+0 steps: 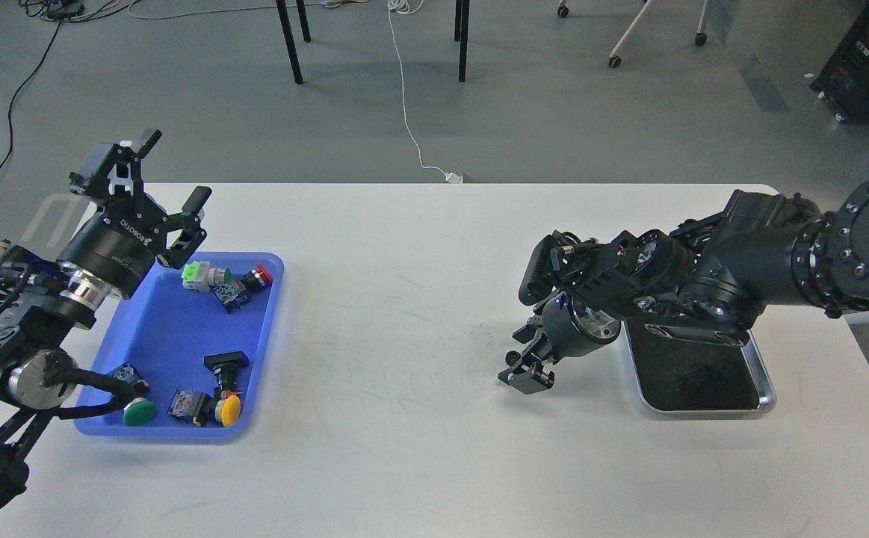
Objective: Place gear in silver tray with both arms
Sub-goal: 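Reach the right gripper down to the gear and grasp it, then carry the gear into the silver tray and release with the right gripper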
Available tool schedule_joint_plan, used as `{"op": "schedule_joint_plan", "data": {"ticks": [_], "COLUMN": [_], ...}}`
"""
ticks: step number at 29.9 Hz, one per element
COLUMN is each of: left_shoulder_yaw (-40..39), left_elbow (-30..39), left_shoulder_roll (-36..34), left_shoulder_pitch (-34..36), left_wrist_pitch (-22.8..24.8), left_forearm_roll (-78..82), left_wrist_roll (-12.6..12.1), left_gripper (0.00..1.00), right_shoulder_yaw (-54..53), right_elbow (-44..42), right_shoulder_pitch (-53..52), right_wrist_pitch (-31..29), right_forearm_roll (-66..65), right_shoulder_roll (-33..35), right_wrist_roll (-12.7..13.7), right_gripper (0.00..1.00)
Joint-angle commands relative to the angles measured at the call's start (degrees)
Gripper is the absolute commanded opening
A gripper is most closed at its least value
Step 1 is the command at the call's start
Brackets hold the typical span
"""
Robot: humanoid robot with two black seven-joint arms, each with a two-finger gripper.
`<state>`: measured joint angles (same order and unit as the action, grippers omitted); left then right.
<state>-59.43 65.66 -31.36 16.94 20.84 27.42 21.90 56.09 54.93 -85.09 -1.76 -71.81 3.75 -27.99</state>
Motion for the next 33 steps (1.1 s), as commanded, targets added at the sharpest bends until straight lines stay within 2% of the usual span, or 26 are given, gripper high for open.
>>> {"op": "schedule_joint_plan", "data": {"ticks": [1, 2, 5, 7, 10, 14, 19, 23, 26, 33], "left_shoulder_yaw": [-0.1, -0.1, -0.1, -0.1, -0.1, -0.1, -0.2, -0.2, -0.2, -0.1], "left_elbow": [0.0, 0.0, 0.0, 0.0, 0.0, 0.0, 0.0, 0.0, 0.0, 0.1], "left_shoulder_roll": [0.0, 0.0, 0.1, 0.1, 0.1, 0.0, 0.0, 0.1, 0.0, 0.6], "left_shoulder_pitch": [-0.2, -0.2, -0.2, -0.2, -0.2, -0.6, -0.8, -0.8, -0.9, -0.9], "left_wrist_pitch": [0.1, 0.1, 0.1, 0.1, 0.1, 0.1, 0.1, 0.1, 0.1, 0.2], "left_forearm_roll": [0.0, 0.0, 0.0, 0.0, 0.0, 0.0, 0.0, 0.0, 0.0, 0.0], "left_wrist_roll": [0.2, 0.2, 0.2, 0.2, 0.2, 0.3, 0.3, 0.2, 0.2, 0.2], "left_gripper": [0.98, 0.98, 0.98, 0.98, 0.98, 0.98, 0.98, 0.98, 0.98, 0.98], "right_shoulder_yaw": [0.0, 0.0, 0.0, 0.0, 0.0, -0.1, -0.2, -0.6, -2.3, -4.0], "right_elbow": [-0.2, -0.2, -0.2, -0.2, -0.4, -0.4, -0.3, 0.3, 2.0, 9.9], "right_shoulder_pitch": [0.2, 0.3, 0.7, 0.7, 0.8, 0.8, 0.5, 0.0, -1.2, -5.1], "right_wrist_pitch": [0.0, 0.0, 0.1, 0.1, 0.1, 0.1, 0.1, 0.4, 1.1, 1.2], "right_forearm_roll": [0.0, 0.0, 0.0, 0.0, 0.1, 0.1, 0.2, 0.3, 0.3, -1.8], "right_shoulder_roll": [-0.1, -0.1, -0.1, -0.1, -0.2, -0.6, -1.0, -0.2, 3.3, 19.0], "right_wrist_roll": [0.0, 0.0, 0.0, 0.0, 0.0, 0.0, 0.0, 0.0, 0.0, 0.0], "right_gripper": [0.59, 0.57, 0.45, 0.42, 0.31, 0.23, 0.17, 0.17, 0.17, 0.17]}}
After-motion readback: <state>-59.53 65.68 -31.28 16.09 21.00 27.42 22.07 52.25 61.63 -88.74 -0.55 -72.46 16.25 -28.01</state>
